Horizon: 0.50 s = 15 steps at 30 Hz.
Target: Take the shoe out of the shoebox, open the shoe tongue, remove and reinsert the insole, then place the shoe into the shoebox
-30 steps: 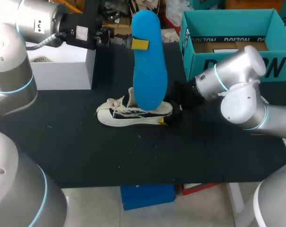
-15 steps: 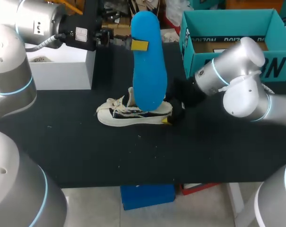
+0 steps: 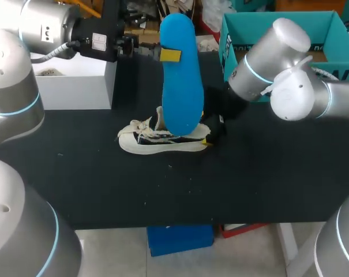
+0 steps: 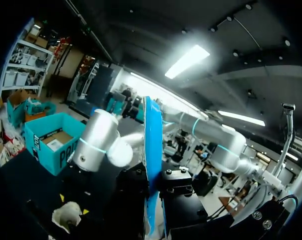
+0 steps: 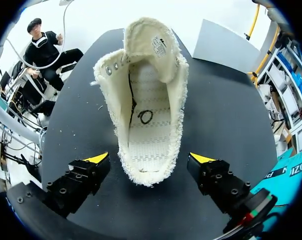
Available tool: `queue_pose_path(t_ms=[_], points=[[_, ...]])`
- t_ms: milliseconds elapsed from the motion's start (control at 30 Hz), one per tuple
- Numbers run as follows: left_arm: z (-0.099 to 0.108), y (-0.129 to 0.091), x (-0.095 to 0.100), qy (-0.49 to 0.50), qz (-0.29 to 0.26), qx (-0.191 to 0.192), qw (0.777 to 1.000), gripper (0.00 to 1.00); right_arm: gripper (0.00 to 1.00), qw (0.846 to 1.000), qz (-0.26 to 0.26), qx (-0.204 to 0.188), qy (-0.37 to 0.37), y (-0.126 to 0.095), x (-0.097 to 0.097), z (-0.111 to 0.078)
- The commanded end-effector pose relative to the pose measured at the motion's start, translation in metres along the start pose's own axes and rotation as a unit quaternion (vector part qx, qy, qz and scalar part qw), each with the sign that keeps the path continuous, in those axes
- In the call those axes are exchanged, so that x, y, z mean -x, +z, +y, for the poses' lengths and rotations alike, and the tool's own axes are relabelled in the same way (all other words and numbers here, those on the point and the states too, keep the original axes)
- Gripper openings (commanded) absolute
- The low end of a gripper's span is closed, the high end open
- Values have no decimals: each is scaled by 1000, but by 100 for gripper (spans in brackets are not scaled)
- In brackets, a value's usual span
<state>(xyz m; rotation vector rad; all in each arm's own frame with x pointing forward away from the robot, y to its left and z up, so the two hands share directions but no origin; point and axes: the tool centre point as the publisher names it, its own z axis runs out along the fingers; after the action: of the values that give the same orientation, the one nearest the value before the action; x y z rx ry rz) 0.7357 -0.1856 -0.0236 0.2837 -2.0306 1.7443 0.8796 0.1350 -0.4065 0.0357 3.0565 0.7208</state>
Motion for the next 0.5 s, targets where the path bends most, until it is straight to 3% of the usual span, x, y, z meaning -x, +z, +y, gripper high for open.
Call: queue_pose_path(t_ms=[33, 500], points=[[1, 1, 0, 0, -1, -1, 1000, 0, 100, 994, 0, -105, 0, -5, 0, 9], [1, 1, 0, 0, -1, -1, 1000, 0, 100, 986, 1, -166, -12, -7, 0, 25]])
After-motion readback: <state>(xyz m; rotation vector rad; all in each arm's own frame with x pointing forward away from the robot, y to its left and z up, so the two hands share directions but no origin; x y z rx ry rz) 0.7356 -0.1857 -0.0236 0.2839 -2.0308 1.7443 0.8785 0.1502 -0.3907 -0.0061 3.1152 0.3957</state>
